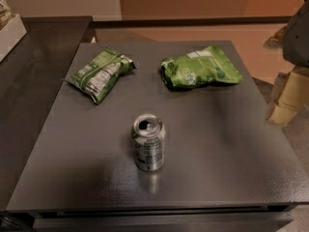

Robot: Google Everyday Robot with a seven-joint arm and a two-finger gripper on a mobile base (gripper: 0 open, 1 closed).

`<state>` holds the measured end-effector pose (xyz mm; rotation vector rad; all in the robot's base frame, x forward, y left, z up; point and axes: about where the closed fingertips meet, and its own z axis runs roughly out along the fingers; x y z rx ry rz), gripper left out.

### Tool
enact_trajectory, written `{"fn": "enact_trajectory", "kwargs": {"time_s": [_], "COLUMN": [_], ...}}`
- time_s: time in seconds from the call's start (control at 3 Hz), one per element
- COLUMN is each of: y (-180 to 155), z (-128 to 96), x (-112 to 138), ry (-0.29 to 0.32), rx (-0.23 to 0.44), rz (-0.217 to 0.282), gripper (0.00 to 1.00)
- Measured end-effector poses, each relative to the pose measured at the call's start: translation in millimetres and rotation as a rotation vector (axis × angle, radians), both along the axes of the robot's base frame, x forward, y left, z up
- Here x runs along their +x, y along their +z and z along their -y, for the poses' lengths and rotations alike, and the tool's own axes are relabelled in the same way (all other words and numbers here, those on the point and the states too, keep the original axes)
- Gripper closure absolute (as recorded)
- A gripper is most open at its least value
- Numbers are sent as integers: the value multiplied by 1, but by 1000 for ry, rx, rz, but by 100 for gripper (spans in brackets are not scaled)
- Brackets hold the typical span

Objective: Move 7up can near green jalapeno chip bag

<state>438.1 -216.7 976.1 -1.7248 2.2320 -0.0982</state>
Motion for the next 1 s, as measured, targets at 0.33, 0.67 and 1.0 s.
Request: {"fn": "enact_trajectory", "kwargs": {"time_s": [0.33,0.67,1.0], "y": [0,0,-11], "z": [0,-1,-111], "x": [0,0,-2], "ry": [0,4,302], "rx": [0,3,248], "rz": [0,1,5], "gripper": [0,0,0]}}
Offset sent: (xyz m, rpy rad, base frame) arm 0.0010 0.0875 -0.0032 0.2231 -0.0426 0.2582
